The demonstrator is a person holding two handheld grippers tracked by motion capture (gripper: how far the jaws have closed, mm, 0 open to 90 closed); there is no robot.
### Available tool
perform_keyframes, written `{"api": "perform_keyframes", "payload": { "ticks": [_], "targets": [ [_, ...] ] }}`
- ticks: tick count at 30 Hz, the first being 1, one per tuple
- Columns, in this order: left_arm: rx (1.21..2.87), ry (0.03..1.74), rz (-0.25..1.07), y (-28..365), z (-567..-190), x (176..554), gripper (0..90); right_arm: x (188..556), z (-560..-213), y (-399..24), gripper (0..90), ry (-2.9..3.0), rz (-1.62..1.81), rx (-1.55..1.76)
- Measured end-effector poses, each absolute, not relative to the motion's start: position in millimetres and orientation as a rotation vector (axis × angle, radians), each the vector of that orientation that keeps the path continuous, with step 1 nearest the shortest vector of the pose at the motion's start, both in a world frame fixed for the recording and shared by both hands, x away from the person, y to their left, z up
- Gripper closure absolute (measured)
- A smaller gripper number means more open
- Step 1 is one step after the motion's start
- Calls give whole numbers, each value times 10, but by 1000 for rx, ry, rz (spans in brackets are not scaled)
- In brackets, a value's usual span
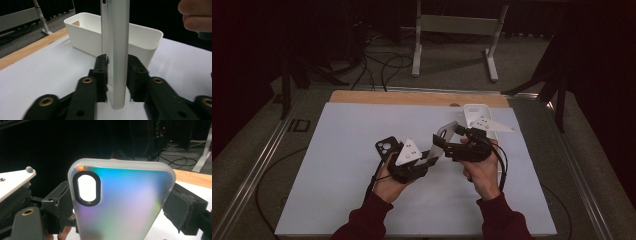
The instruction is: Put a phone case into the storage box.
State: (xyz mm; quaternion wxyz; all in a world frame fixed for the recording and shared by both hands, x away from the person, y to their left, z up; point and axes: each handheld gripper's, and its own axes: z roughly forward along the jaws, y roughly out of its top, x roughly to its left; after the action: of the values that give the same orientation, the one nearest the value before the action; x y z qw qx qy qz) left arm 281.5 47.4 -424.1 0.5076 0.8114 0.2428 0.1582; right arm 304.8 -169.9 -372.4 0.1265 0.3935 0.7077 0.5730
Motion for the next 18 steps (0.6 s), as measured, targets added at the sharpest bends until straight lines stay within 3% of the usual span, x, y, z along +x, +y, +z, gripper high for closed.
{"api": "perform_keyframes", "payload": {
  "ticks": [5, 10, 18],
  "targets": [
    [1964, 595, 398, 543, -4231, 2829, 566, 3059, -3716, -1721, 165, 2050, 1667, 1152],
    [1960, 651, 457, 588, -4215, 2837, 261, 3063, -3704, -1741, 165, 2051, 1650, 1140],
    [1962, 735, 486, 704, -4207, 2886, 66, 3073, -3686, -1742, 165, 2049, 1637, 1135]
  ]
}}
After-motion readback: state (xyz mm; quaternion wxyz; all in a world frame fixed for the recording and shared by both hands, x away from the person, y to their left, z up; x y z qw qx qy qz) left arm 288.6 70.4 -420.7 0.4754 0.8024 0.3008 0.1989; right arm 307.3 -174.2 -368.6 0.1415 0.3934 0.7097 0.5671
